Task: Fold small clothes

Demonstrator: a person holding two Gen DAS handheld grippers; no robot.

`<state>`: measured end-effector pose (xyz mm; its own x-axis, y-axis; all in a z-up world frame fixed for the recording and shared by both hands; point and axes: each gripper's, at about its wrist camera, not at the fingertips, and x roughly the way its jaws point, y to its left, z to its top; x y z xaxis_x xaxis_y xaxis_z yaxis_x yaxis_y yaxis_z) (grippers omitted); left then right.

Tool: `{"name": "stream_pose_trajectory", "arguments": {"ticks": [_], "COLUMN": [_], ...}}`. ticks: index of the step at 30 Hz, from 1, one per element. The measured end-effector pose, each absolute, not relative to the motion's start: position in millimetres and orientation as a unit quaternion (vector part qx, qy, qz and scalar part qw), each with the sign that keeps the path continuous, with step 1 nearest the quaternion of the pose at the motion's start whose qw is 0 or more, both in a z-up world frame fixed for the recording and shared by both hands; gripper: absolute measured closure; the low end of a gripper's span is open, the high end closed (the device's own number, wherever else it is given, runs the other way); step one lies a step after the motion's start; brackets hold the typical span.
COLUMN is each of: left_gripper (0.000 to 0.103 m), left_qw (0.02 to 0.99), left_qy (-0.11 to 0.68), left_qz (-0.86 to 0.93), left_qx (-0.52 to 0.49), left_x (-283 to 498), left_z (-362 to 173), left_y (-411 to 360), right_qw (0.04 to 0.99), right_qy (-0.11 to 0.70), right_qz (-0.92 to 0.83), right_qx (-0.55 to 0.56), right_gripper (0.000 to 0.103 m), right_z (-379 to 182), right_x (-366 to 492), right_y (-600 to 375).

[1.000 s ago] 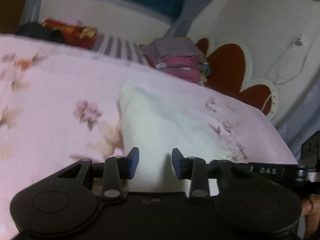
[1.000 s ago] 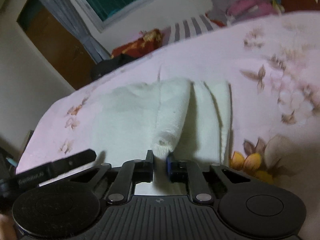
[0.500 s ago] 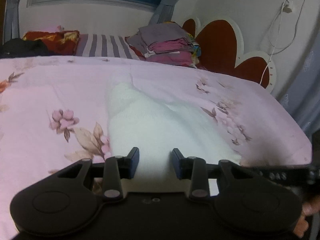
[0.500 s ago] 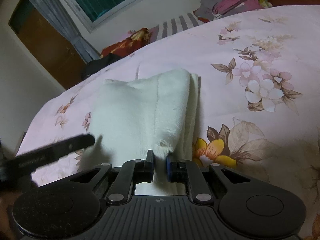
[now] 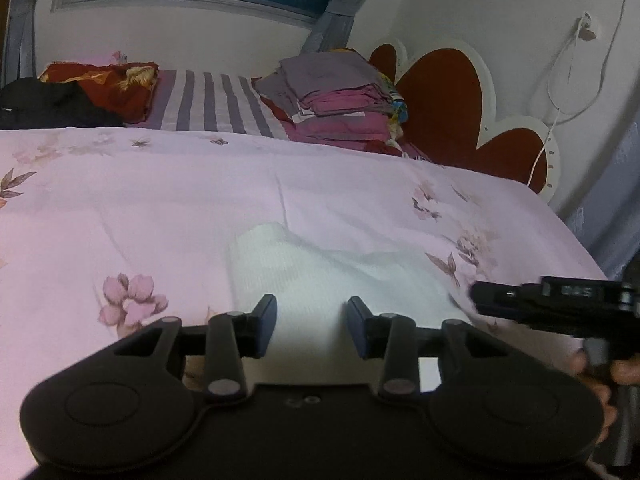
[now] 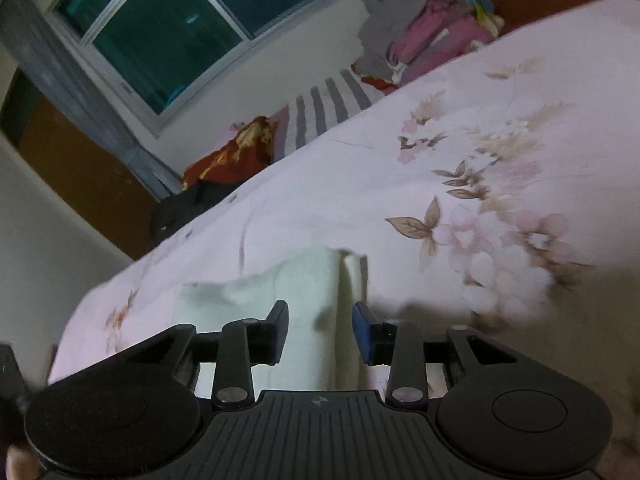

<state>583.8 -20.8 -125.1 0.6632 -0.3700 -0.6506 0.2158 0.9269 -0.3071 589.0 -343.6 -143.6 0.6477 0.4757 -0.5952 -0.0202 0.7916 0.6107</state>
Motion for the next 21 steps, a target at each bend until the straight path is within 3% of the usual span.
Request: {"name": "stream_pose_trajectory", "arguments": {"ticks": [6,7,8,12,14,21], "left_gripper": [0.065,0.065,0.065,0.065,0.063,0.064], "left_qw": [0.902,0.902,0.906,0.916,0.913,0.917], "left_qy": [0.387,0.386,0.379,0.356,0.362,0.348], "left_qz": [-0.166,-0.170,-0.171,-0.179,-0.188,-0.192], "left_qx": [-0.092,-0.089,-0.082,-0.039,-0.004,-0.029], "left_x": [593.0,592.8,591.6,589.1,591.0,601.7], "left_z": [-129.0,-128.5,-127.5,-137.6,-150.8,-142.0], "left_y": [-23.8,-24.8,-26.1,-33.9,-40.6,-33.4], "right_qw": [0.860,0.864,0.868,0.907,0.894,0.904], "right_qy": [0.424,0.417,0.409,0.351,0.391,0.372], "right_qz": [0.132,0.135,0.144,0.136,0.127,0.118], "right_qx": [0.252,0.247,0.243,0.189,0.178,0.172], "right_gripper": [0.068,0.095,0.099,0.099,0.099,0.099], "right_z": [-163.4,-162.6,-160.4,-151.4,-169.6,-156.0], "right_x": [610.2,607.0,603.7,578.6,583.3,581.2], "right_y": [-326.9,-326.3,-326.1,-321.6,-317.3,-320.1]}}
